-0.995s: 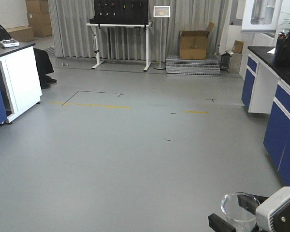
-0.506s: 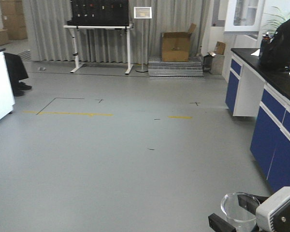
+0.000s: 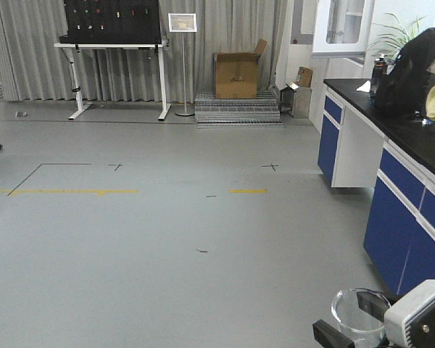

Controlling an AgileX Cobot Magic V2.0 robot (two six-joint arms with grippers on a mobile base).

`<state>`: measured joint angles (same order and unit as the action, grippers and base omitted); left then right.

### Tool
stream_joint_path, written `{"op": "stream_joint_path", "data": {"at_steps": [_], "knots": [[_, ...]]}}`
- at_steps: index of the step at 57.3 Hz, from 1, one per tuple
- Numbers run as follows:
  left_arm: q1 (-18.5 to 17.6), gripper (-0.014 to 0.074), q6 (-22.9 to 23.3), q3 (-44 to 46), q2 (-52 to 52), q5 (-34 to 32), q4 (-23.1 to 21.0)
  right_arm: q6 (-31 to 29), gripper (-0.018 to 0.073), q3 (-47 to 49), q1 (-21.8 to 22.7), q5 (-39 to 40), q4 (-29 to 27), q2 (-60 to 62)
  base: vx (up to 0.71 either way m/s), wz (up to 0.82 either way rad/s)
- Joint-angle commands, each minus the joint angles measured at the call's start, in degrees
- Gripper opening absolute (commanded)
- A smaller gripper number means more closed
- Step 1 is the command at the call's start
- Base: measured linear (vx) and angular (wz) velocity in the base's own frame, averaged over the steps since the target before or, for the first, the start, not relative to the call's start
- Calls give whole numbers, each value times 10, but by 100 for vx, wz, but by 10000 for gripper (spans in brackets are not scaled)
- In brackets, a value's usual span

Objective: Pick beaker and place in left cabinet
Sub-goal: 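Drive to the grey cabinet shelf with the blue tray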

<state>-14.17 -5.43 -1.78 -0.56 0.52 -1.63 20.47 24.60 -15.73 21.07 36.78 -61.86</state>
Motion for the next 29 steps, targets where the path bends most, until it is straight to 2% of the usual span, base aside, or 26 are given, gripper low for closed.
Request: {"op": "stream_joint_path", "data": {"at_steps": [1, 29], "knots": [[-3, 1, 2, -9, -11, -48, -5, 2, -6, 18, 2, 41, -8, 10, 57, -4], [-3, 1, 2, -9, -11, -48, -5, 2, -6, 18, 2, 41, -8, 10, 60, 1]]}}
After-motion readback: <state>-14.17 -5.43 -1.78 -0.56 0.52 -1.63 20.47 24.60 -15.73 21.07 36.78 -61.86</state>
